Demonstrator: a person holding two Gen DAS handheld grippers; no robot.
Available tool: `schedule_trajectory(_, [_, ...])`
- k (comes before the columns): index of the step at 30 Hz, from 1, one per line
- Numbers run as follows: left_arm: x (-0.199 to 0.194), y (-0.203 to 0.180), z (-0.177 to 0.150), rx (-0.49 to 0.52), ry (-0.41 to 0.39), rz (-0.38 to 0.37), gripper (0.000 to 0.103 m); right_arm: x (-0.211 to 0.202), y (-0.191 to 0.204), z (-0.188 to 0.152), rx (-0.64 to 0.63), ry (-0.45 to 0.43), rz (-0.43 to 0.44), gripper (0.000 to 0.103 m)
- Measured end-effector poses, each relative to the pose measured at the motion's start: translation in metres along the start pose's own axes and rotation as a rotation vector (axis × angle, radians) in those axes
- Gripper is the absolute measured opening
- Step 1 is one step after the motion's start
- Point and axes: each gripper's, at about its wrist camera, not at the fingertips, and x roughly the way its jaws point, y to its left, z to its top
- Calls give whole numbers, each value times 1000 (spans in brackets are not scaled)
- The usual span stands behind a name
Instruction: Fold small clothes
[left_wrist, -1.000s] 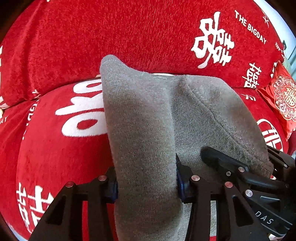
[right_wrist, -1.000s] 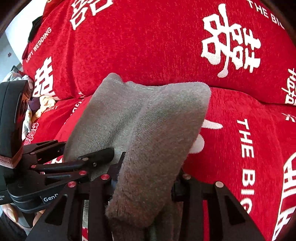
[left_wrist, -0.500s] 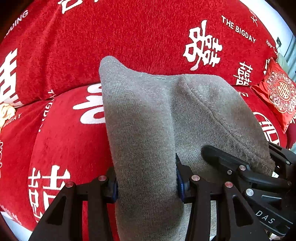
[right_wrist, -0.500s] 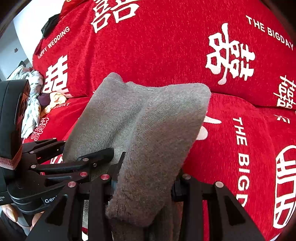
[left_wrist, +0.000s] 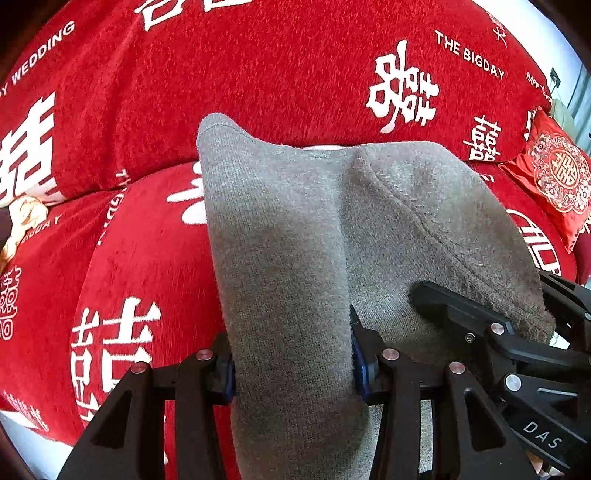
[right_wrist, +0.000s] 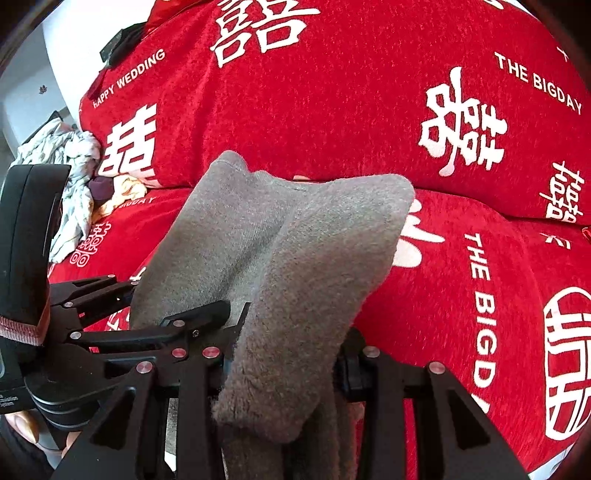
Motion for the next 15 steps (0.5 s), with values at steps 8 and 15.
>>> schedule_trajectory(8, [-1,5,-20,3,22,8,48,2,9,-19,-15,17,8,38])
schedule_trajectory(15, [-6,10,-34,12,22,17,48,1,16,-28,-22,22,19,38])
